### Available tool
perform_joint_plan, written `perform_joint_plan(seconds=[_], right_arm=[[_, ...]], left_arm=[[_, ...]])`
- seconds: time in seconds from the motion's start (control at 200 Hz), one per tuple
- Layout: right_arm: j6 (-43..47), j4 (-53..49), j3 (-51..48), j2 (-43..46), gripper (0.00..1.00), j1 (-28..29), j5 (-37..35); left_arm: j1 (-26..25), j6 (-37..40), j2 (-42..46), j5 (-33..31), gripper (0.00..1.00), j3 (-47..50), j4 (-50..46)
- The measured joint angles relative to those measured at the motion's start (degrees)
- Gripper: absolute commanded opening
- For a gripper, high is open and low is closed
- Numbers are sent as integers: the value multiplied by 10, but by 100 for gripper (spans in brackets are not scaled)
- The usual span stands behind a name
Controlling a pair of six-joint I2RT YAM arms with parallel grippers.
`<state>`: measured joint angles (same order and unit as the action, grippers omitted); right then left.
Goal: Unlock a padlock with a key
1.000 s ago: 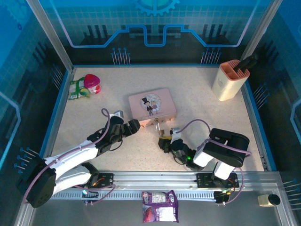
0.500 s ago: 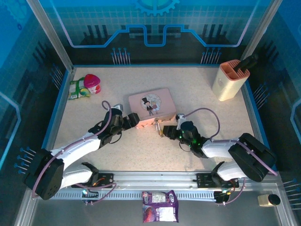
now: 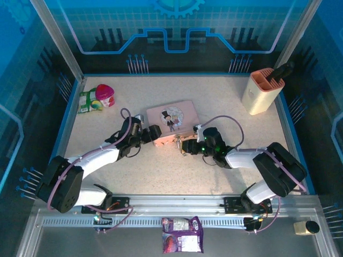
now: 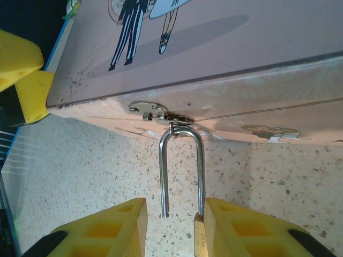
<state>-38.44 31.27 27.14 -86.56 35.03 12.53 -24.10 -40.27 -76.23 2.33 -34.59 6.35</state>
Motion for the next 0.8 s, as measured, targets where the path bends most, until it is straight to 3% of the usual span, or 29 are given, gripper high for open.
perform_joint_plan(seconds=[0.8], right_arm=[[36, 17, 42, -98, 24, -10, 36]], left_arm=[[6, 2, -54, 28, 85, -8, 26]])
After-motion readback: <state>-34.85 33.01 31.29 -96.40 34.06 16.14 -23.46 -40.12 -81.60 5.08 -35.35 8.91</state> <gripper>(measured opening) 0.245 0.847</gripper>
